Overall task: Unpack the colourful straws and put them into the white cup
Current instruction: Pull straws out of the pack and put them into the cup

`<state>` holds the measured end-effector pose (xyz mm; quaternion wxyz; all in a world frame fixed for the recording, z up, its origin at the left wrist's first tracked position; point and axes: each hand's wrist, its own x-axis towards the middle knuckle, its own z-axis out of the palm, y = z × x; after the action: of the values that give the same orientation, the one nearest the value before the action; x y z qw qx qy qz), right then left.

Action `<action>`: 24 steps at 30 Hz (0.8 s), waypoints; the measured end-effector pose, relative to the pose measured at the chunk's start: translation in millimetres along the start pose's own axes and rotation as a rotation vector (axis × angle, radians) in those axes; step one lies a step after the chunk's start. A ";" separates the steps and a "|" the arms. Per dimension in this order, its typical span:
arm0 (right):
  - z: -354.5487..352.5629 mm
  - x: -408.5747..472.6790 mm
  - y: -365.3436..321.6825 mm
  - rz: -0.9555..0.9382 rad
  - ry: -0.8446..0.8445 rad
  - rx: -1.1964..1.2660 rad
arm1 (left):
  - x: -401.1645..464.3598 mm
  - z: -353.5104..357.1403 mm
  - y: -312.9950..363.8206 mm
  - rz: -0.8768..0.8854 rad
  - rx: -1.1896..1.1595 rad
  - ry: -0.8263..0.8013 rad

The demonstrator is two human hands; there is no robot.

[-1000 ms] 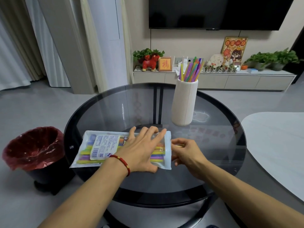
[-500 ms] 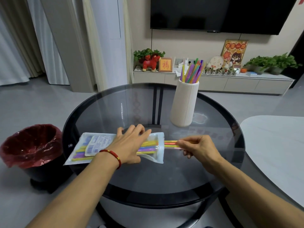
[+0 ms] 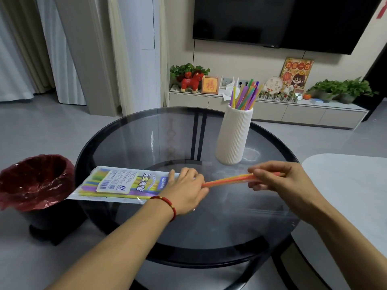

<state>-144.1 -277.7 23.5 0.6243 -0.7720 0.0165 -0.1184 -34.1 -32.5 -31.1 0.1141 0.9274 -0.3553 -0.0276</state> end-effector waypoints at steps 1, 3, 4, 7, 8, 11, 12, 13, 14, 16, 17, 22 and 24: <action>-3.9 0.1 -0.7 0.023 -0.015 0.100 | 2.0 1.8 2.5 0.005 0.024 -0.004; -11.8 2.0 -0.9 0.097 -0.072 0.371 | 5.1 4.6 6.1 0.023 0.044 0.001; -13.4 3.0 0.5 0.120 -0.097 0.466 | 5.9 4.8 7.6 0.028 0.035 0.006; 6.8 4.5 9.3 0.123 -0.081 0.362 | 6.8 5.1 14.7 0.080 -0.036 0.031; 20.6 4.2 12.0 0.094 -0.058 0.250 | 6.7 5.4 18.2 0.120 -0.061 0.047; 51.5 9.2 9.2 -0.073 0.005 -0.141 | 5.9 5.6 23.4 0.167 -0.121 0.091; 53.3 12.9 2.2 -0.132 0.046 -0.251 | 5.7 5.1 20.5 0.138 -0.118 0.097; 50.6 17.4 -6.9 -0.180 0.100 -0.328 | 5.5 4.4 15.2 0.094 -0.103 0.101; 45.3 22.3 -16.2 -0.209 0.151 -0.390 | 5.3 3.5 7.9 0.042 -0.086 0.108; 37.0 31.9 -26.6 -0.196 0.180 -0.556 | 4.5 2.9 -6.8 -0.060 -0.068 0.104; 37.7 35.9 -25.3 -0.157 0.155 -0.647 | 3.8 3.6 -12.1 -0.101 -0.065 0.088; 49.2 47.3 -5.5 -0.020 0.144 -0.763 | 0.0 9.3 -16.1 -0.158 -0.045 0.054; 45.9 48.1 -7.1 -0.045 0.195 -0.688 | -0.7 9.2 -13.3 -0.145 -0.015 0.115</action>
<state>-88.9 -240.4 29.4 0.3204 -0.9223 0.0980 -0.1928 -27.1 -24.3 -43.2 0.1388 0.9498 -0.2799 0.0148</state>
